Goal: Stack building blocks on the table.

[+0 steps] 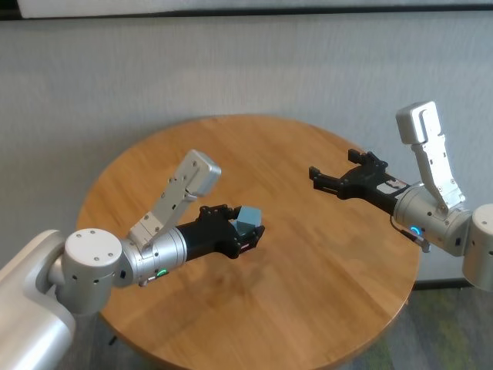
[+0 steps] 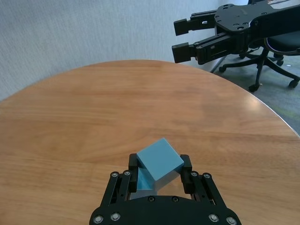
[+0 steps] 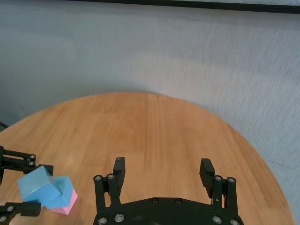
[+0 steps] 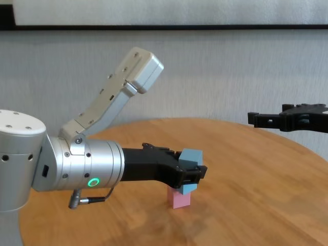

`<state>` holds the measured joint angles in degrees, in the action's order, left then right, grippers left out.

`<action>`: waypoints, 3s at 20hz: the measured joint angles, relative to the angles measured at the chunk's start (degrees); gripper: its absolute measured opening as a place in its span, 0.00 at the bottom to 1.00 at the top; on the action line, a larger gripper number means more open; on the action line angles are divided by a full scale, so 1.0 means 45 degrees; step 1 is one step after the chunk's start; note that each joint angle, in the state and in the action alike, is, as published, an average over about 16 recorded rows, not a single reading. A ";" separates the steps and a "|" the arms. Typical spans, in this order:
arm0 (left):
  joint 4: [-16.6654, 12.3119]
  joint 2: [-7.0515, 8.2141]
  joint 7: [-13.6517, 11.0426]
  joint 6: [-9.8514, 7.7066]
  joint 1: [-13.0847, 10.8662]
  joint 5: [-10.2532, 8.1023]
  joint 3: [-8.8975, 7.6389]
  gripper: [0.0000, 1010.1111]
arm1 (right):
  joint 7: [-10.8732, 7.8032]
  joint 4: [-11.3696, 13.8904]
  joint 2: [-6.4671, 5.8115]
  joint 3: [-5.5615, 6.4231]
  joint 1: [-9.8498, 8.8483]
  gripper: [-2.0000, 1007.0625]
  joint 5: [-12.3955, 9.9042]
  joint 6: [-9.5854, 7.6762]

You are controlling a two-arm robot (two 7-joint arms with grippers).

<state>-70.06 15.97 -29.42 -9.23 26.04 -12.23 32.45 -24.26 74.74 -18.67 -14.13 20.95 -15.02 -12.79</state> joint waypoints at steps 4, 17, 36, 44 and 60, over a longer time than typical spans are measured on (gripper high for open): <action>0.0072 -0.0014 0.0026 0.0048 0.0023 -0.0016 -0.0022 0.54 | 0.0000 0.0000 0.0000 0.0000 0.0000 1.00 0.0000 0.0000; 0.0351 -0.0087 0.0039 0.0171 0.0107 -0.0037 -0.0058 0.54 | 0.0000 0.0000 0.0000 0.0000 0.0000 1.00 0.0000 0.0000; 0.0414 -0.0120 0.0126 0.0237 0.0105 -0.0067 -0.0152 0.68 | 0.0000 0.0000 0.0000 0.0000 0.0000 1.00 0.0000 0.0000; 0.0168 -0.0081 0.0230 0.0243 0.0078 -0.0057 -0.0220 0.89 | 0.0000 0.0000 0.0000 0.0000 0.0000 1.00 0.0000 0.0000; -0.1114 0.0593 0.1193 0.0379 -0.0048 0.0331 -0.1048 0.99 | 0.0000 0.0000 0.0000 0.0000 0.0000 1.00 0.0000 0.0000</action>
<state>-75.07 18.64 -24.06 -7.52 25.82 -10.74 27.73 -24.26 74.74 -18.68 -14.14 20.95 -15.02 -12.79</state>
